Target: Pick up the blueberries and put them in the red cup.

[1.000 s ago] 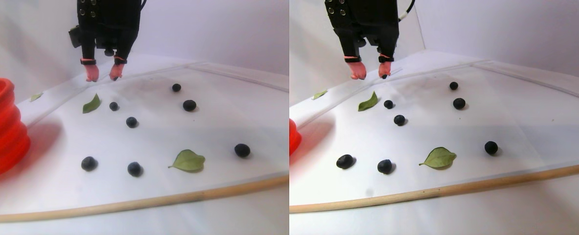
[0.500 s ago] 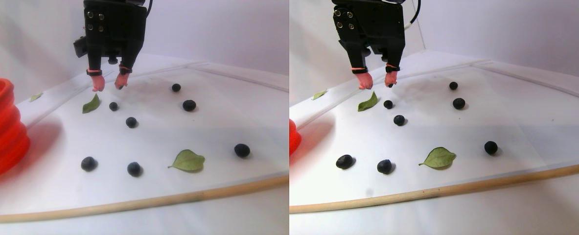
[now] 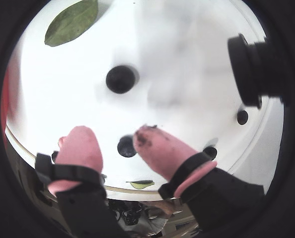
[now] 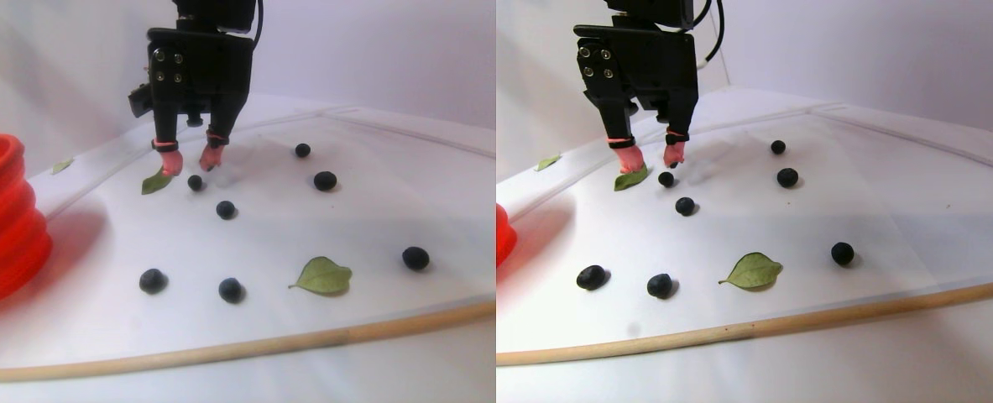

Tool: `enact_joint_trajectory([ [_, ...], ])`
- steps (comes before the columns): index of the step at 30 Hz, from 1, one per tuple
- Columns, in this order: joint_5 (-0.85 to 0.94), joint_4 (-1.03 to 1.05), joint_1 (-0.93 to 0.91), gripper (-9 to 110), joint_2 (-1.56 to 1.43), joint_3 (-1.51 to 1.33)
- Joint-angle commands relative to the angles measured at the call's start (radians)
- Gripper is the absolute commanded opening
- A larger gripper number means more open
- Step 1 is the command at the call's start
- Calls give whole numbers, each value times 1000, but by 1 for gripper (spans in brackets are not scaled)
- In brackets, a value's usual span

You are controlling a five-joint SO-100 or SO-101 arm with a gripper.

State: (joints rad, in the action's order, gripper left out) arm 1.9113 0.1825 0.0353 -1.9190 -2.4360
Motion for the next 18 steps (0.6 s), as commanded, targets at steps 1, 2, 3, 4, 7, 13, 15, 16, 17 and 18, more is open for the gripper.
enact_joint_trajectory([
  [1,9,-23,-3,15,3,20],
  [2,11,-34,-2,15,14,23],
  [3,12,-44,-2,15,23,25],
  [4,15,-52,-2,16,29,28],
  [7,18,-78,-2,16,55,40],
  [13,34,-118,-12,16,98,77],
  [15,37,-126,-15,16,114,91],
  [16,38,-129,-15,16,118,94],
  [17,41,-135,-17,16,121,95],
  [18,43,-140,-17,16,123,95],
])
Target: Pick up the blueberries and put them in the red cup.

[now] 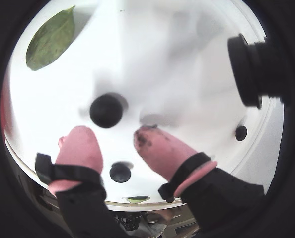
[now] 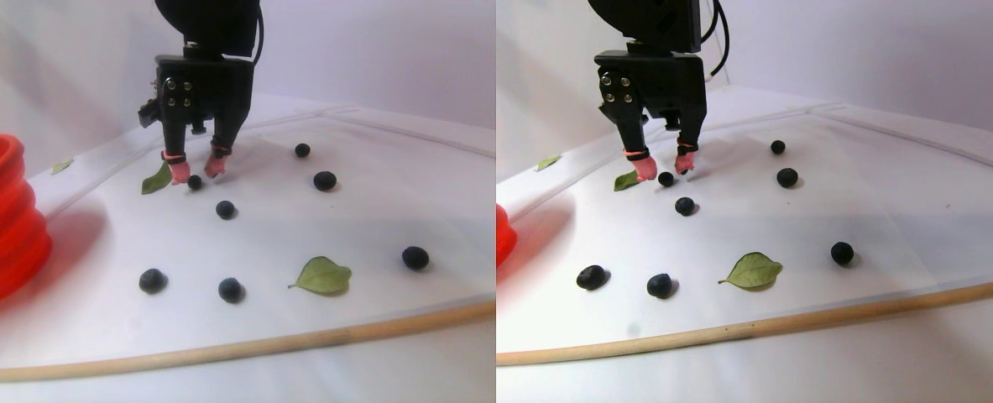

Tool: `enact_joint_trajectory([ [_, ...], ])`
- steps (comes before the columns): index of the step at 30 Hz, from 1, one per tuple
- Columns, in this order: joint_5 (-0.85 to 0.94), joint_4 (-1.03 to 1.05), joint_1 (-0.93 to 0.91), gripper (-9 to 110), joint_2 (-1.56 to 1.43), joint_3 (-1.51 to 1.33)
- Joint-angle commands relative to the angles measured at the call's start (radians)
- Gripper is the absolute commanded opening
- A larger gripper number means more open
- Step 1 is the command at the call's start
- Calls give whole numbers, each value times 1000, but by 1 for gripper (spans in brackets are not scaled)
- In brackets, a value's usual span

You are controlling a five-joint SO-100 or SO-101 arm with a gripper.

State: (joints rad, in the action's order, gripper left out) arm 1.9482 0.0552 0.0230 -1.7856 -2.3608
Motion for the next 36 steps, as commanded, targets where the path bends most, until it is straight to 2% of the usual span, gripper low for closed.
enact_joint_trajectory([
  [1,6,-15,-5,16,-8,20],
  [25,-46,-46,61,16,5,6],
  [36,-14,-80,44,16,32,0],
])
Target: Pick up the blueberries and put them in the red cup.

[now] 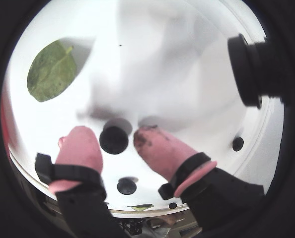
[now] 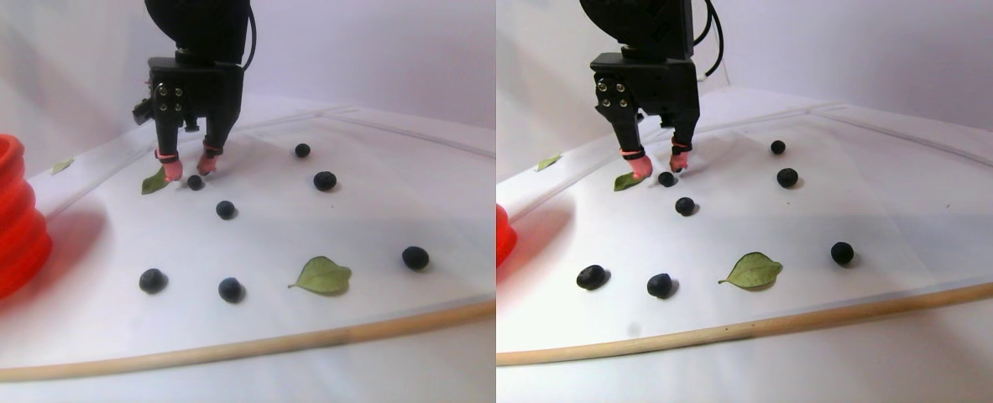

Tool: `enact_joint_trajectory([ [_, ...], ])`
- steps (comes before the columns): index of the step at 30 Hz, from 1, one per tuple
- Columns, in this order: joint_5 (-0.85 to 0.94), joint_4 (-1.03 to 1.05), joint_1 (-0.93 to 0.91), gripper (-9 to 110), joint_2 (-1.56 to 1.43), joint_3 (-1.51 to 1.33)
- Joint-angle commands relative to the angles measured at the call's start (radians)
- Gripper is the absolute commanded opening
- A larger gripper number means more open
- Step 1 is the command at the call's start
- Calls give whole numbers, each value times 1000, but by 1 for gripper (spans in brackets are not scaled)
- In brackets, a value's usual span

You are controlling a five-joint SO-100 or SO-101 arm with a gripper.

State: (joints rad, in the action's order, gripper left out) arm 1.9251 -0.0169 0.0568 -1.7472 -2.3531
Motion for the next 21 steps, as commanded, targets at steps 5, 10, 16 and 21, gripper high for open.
enact_joint_trajectory([
  [5,12,-17,9,16,-5,-23],
  [10,18,-21,6,16,0,-21],
  [16,28,-54,2,16,15,-34],
  [21,35,-83,0,16,34,-41],
])
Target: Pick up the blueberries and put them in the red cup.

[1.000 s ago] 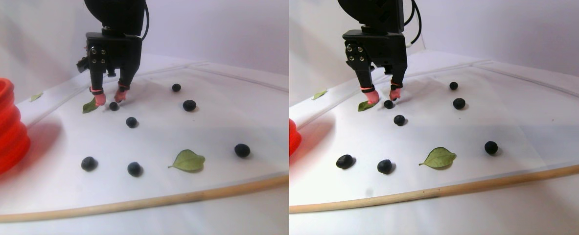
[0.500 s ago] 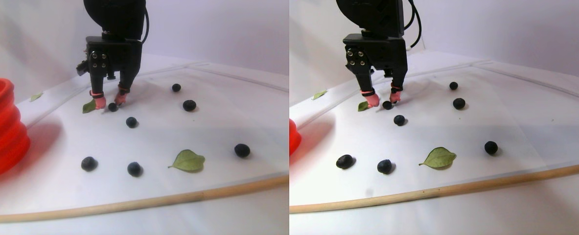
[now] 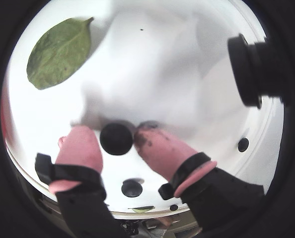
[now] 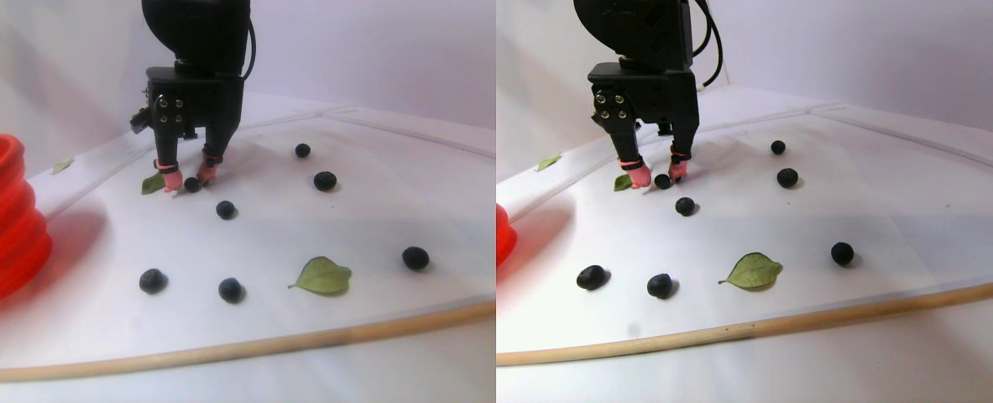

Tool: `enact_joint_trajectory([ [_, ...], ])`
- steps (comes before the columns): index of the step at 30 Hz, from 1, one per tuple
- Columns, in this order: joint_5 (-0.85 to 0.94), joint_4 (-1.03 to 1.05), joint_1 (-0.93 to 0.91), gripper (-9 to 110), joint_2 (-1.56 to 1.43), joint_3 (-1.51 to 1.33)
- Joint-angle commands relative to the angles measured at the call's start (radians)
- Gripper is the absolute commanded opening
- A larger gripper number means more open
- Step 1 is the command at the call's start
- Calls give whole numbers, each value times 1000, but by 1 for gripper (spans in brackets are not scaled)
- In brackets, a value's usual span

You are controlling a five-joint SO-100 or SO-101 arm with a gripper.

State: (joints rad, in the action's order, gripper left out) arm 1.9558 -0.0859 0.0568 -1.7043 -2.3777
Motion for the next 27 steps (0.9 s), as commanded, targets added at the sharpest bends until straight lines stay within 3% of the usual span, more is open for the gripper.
enact_joint_trajectory([
  [1,5,-14,0,16,-9,-17],
  [27,-17,9,12,11,-49,-31],
])
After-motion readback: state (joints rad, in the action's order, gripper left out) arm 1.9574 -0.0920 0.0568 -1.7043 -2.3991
